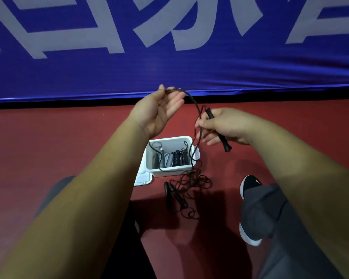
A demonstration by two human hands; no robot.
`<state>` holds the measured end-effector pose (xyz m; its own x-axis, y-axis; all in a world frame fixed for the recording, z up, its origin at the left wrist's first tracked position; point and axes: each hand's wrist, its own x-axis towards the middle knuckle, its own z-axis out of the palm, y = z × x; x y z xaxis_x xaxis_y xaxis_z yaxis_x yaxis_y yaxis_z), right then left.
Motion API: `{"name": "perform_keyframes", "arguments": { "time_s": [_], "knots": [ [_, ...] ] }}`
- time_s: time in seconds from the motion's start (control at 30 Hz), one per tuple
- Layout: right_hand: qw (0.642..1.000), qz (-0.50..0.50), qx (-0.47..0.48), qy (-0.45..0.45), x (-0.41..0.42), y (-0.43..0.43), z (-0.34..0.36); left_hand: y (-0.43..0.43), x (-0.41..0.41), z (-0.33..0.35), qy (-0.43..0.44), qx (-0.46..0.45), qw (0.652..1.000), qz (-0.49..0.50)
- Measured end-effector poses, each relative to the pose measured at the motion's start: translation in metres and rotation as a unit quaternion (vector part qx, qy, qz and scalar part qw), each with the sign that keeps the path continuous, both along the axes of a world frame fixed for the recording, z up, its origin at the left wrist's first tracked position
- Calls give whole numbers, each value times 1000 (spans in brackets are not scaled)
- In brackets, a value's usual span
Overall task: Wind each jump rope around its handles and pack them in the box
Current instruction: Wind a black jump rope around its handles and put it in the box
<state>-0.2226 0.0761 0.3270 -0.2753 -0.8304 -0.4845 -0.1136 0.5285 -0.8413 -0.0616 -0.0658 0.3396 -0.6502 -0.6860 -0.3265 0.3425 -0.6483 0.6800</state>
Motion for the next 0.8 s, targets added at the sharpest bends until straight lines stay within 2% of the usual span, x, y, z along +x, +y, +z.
{"name": "perform_keyframes", "arguments": {
  "time_s": [0.07, 0.17, 0.23, 0.3, 0.4, 0.47, 0.7, 0.8],
  "knots": [
    [995, -65, -55, -48, 2, -3, 5, 1, 0, -3, -32, -12, 999, -33],
    [978, -134, -118, -109, 2, -5, 15, 13, -2, -9, -149, -91, 975, -140],
    [966, -159, -146, -140, 0, -6, 21, 22, -3, -16, -243, -184, 926, -224],
    [948, -193, -174, -182, -2, -7, 25, 30, -1, -23, -317, -263, 859, -305],
    [914, -254, -211, -235, -9, -10, 26, 37, 3, -36, -387, -332, 763, -397],
    [894, -282, -227, -263, -13, -12, 24, 37, 4, -46, -409, -360, 728, -416],
    [850, -338, -265, -304, -24, -10, 19, 29, 1, -48, -370, -315, 810, -329],
    [874, -330, -239, -263, -32, -13, 13, 28, 2, -32, -308, -263, 860, -312]
  ]
}}
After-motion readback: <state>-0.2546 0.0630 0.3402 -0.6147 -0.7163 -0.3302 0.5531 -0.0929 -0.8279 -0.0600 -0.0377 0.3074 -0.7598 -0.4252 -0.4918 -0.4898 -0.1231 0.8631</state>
